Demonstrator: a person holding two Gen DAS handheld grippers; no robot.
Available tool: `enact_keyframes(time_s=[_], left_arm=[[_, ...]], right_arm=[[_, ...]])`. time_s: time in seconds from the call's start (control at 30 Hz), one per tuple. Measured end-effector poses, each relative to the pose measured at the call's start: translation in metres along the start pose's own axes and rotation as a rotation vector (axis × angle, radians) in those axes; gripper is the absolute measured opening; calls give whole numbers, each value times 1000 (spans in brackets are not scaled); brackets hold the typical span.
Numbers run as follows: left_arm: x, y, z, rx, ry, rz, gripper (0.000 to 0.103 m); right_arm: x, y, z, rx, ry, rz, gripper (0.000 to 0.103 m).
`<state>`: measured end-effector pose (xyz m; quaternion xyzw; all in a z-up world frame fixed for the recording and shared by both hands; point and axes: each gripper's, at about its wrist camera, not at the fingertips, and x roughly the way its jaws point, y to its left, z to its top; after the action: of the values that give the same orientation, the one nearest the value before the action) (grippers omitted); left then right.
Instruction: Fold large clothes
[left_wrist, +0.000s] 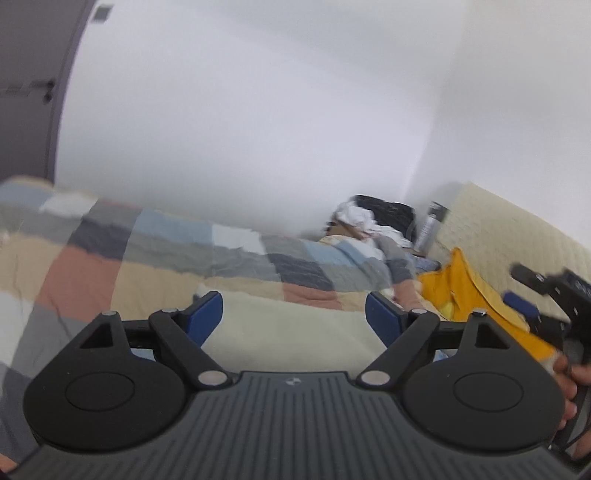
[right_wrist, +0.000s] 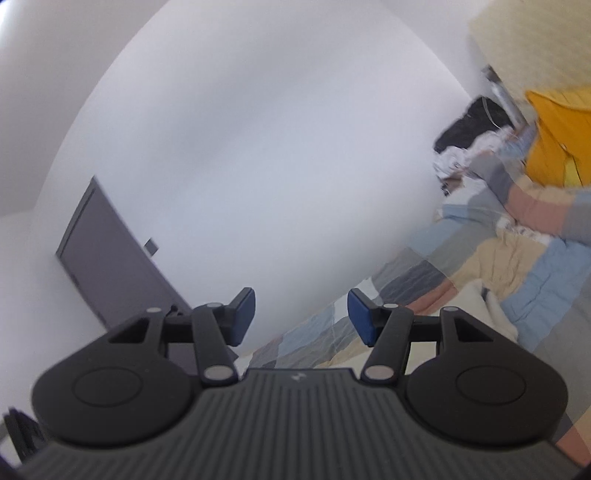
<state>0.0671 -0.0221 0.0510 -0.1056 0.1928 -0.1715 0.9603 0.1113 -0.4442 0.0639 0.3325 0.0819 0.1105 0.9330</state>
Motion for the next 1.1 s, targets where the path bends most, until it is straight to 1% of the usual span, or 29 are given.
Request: enact_keyframes(time_s=[0.07,0.13,0.2,0.3,0.43,0.57,0.67,0.77,0.83,0.93,1.0,1.1], left_arm=[[-19,-12,-6,48,-16,-13,91],[-36,-23,-9,74,-29,-17,92],[-52,-30,-13,105,-43,-24,93],[-72,-38,-19,143,-65,-5,96],[-84,-44,-32,179,-74,16,97],[-83,-44,-48,188,-52,28,98],[-79,-40,-59,164,-41,32,98],[-77,-36,-72,160,-49,84,98],[-75,-34,-81,157,-42,101,98],[-71,-31,-93,137,-23,101,98],[-69,-31,-99,141,-18,111,98],[-66,-31,-105,155,-6,108,99]], right_arm=[[-13,18,-7,-67,7,-1,59],[-24,31,-16,-123,26,-13,59],[-32,39,-26,-161,58,-43,59],[-44,51,-40,-222,87,-62,59],[-55,67,-62,-301,120,-76,59],[-62,73,-82,-350,128,-92,59],[-68,74,-93,-389,132,-104,59],[-73,78,-104,-436,139,-120,59],[-76,77,-110,-443,149,-130,59],[-79,71,-120,-454,159,-157,59],[-80,67,-126,-460,167,-174,59],[-80,61,-134,-460,182,-198,59]])
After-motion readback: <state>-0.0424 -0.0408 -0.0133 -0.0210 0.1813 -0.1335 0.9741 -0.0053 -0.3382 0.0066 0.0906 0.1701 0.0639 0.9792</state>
